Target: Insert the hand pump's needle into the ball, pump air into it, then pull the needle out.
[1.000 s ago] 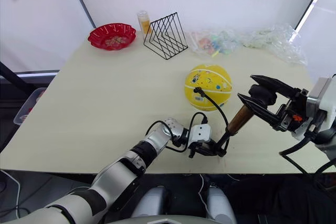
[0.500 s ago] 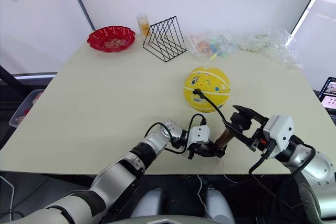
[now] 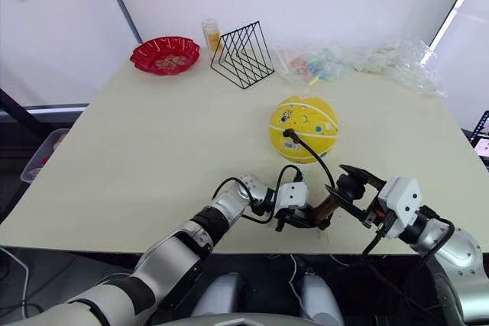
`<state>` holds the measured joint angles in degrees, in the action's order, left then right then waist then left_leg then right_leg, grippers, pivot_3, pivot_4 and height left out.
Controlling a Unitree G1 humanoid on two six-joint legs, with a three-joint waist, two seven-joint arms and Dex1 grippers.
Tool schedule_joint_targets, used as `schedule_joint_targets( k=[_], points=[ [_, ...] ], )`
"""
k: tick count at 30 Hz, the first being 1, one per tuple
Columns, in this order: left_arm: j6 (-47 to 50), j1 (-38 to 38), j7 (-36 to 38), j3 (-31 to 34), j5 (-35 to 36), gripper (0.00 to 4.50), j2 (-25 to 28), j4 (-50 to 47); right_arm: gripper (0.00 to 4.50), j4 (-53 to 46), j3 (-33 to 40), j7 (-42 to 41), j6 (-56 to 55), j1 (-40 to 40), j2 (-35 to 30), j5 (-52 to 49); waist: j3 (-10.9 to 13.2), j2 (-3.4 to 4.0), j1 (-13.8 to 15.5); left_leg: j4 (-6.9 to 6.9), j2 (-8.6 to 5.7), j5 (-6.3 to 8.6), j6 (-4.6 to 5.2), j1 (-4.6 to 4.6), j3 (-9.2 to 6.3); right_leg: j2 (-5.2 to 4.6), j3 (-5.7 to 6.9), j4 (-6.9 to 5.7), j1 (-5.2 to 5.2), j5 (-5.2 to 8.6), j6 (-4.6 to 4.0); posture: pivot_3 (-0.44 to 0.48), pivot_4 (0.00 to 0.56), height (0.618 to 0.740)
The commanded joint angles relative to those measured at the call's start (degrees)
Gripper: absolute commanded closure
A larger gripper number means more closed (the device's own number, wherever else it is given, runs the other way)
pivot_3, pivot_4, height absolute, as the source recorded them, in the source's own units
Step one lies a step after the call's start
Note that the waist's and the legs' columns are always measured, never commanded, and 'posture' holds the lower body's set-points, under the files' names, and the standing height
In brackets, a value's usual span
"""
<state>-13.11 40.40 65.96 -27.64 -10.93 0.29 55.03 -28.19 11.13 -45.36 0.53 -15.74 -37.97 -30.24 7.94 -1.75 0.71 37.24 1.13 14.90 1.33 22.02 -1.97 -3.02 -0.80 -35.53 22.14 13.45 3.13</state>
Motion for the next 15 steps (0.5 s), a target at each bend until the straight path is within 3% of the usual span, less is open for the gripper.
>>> schedule_joint_targets(
  k=[1, 11, 15],
  points=[
    [4.2, -2.7, -1.1, -2.7, -4.6, 3.4, 2.9, 6.6, 2.56, -8.4, 7.4, -0.2, 5.0, 1.0, -3.8, -9.0, 0.1, 0.04, 0.1, 0.0, -0.04, 0.0, 0.0, 0.01, 0.0, 0.01, 0.0, 0.01, 0.0, 0.0, 0.0, 0.0, 0.15, 0.74],
    [3.9, -2.2, -0.9, -2.8, -4.7, 3.4, 2.8, 7.1, 2.56, -13.7, 22.2, 4.0, 14.6, 6.4, -9.5, -24.8, 0.4, -0.19, 0.0, 0.02, -0.02, 0.0, 0.0, 0.01, 0.0, 0.0, 0.0, 0.03, -0.01, 0.01, 0.05, 0.0, 0.15, 0.74],
    [3.8, -2.2, -0.8, -2.8, -4.7, 3.4, 2.8, 7.1, 2.56, -13.7, 24.9, 4.5, 17.1, 8.0, -11.0, -27.3, 0.4, -0.23, 0.1, 0.03, -0.03, 0.0, 0.0, 0.02, 0.0, 0.0, 0.0, 0.03, -0.01, 0.01, 0.05, 0.0, 0.15, 0.74]
  ],
)
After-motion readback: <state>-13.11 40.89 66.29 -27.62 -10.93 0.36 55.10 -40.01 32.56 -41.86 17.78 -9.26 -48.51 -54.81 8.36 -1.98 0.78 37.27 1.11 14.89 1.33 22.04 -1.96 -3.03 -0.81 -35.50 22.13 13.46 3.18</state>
